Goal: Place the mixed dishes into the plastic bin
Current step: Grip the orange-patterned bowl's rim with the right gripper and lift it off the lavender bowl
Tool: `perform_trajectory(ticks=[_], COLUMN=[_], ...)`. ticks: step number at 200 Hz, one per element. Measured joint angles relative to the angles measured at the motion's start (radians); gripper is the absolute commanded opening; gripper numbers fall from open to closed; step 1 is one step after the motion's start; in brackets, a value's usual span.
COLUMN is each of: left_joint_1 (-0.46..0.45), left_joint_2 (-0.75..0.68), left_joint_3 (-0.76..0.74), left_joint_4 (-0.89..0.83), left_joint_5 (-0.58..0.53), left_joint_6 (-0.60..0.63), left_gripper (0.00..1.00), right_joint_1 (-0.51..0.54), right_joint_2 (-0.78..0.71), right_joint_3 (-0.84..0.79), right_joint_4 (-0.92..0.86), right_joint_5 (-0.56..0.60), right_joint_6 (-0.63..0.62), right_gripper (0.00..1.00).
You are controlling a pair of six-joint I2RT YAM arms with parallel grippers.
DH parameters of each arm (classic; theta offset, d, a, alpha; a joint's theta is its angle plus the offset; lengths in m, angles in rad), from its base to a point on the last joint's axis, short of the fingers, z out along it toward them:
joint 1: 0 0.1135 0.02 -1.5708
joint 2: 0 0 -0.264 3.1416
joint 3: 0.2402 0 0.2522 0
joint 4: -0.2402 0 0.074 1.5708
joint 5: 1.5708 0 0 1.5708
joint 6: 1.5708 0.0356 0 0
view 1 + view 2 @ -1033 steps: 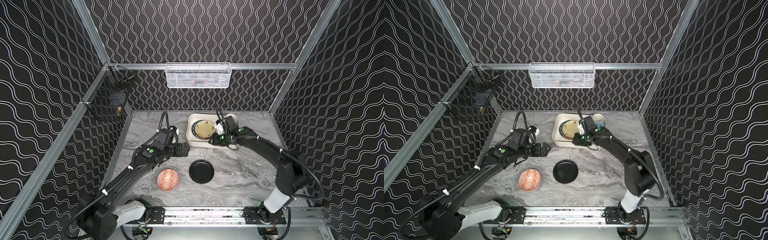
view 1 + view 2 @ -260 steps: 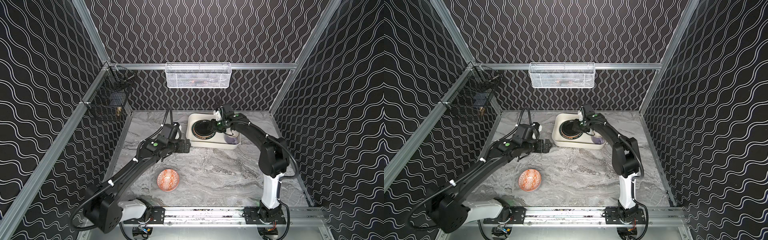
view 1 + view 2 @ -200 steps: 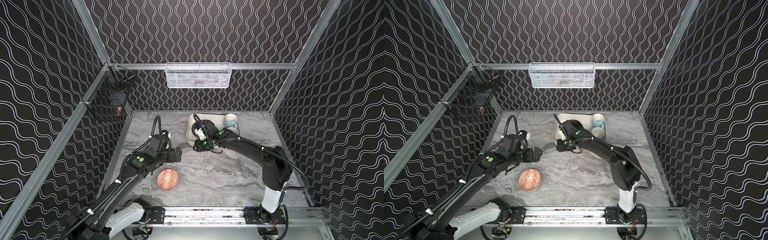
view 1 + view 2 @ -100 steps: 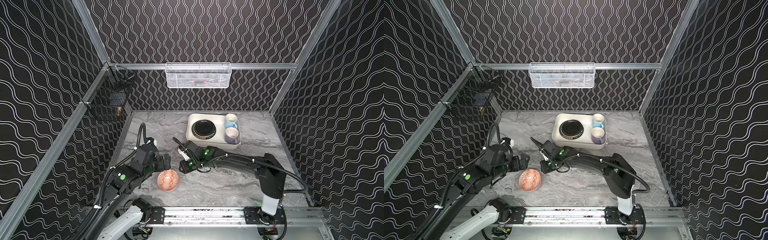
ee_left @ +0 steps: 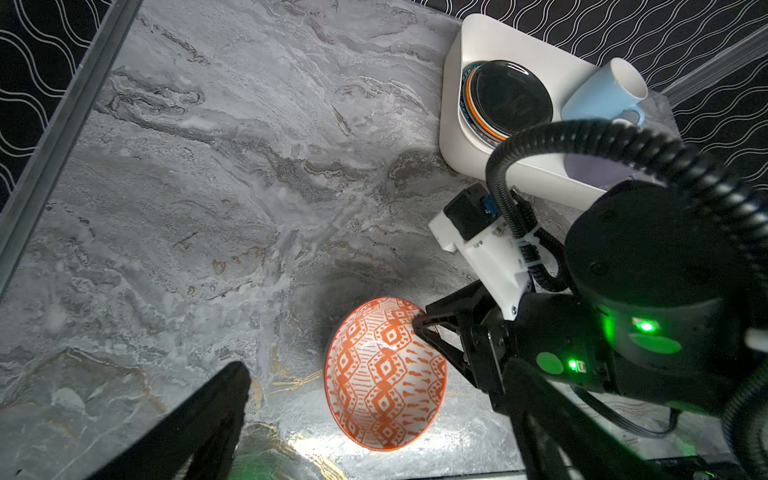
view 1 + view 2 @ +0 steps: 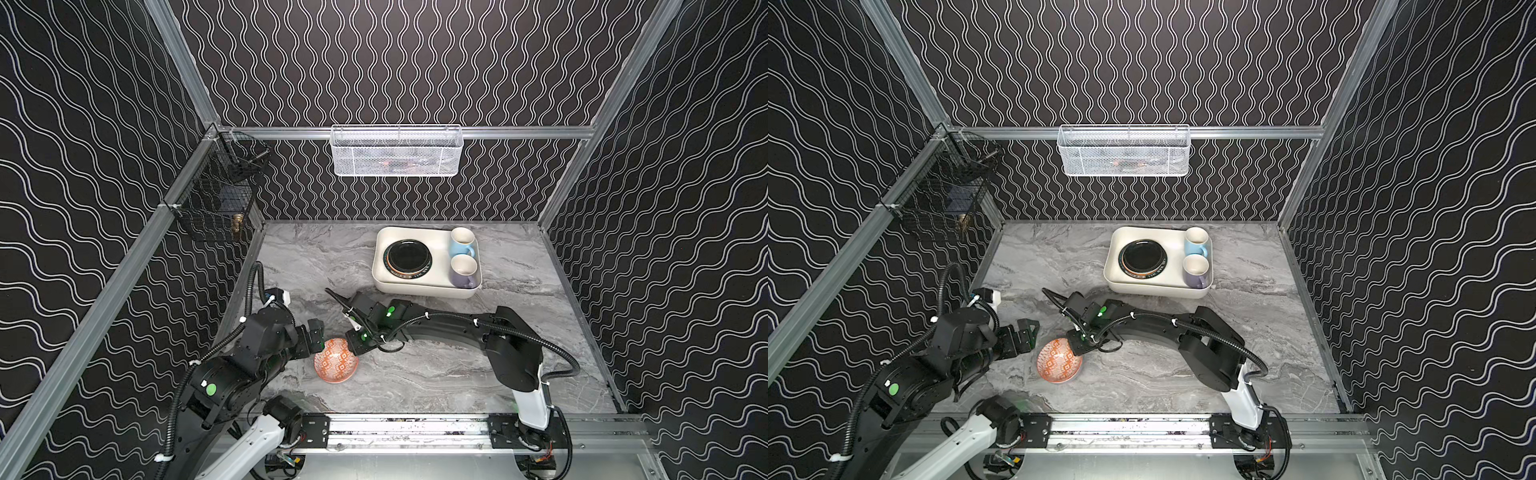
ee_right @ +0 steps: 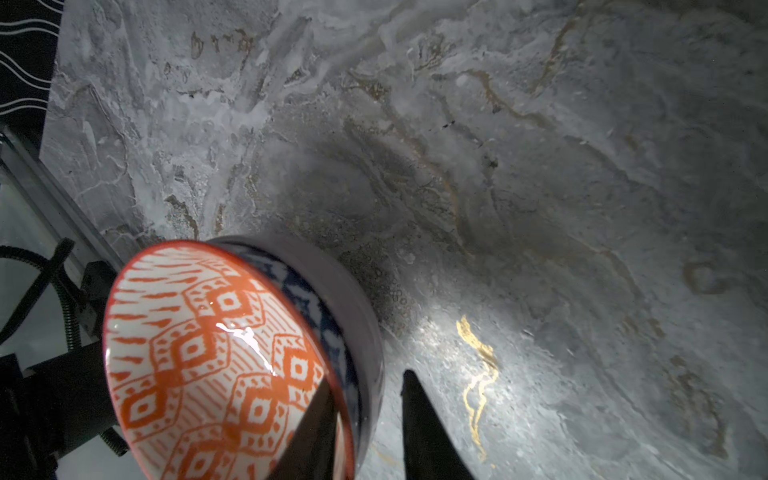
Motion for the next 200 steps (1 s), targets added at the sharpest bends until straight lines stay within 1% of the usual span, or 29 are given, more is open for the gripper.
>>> perform_trajectory(ticks=[11,47,58,72,144,200], left_joint_1=[0.0,0.0,0.0,0.0,0.0,0.0], left_joint_2=[-0.005,-0.009,-0.01,-0.009,0.012,0.034], left_joint_3=[0.003,0.006,0.006,0.009,0.027,0.033], left_joint_4=[-0.01,-0.021,-0.023,-0.025,-0.02,0.0], left_joint_5=[-0.006,-0.017,-0.02,-0.022,-0.032,-0.032], left_joint_6=[0.0,0.0,0.0,0.0,0.003,0.024], left_gripper=[0.99,0.99,0.99,0.99,0.99,0.99], right_joint_1=[0.002,-0.002,-0.002,-0.001,-0.003,-0.048], right_joint_2=[0.0,-0.003,-0.011,-0.021,-0.063,-0.13], right_joint_3=[0.005,0.009,0.01,0.01,0.013,-0.026], right_joint_4=[-0.003,-0.029,-0.028,-0.041,-0.077,-0.071], right_joint_5=[0.004,0.043,0.034,0.064,0.104,0.095], right_joint_6=[0.001,0.004,0.003,0.004,0.003,0.003], right_gripper=[0.15,0.08,0.06,0.06,0.03,0.03])
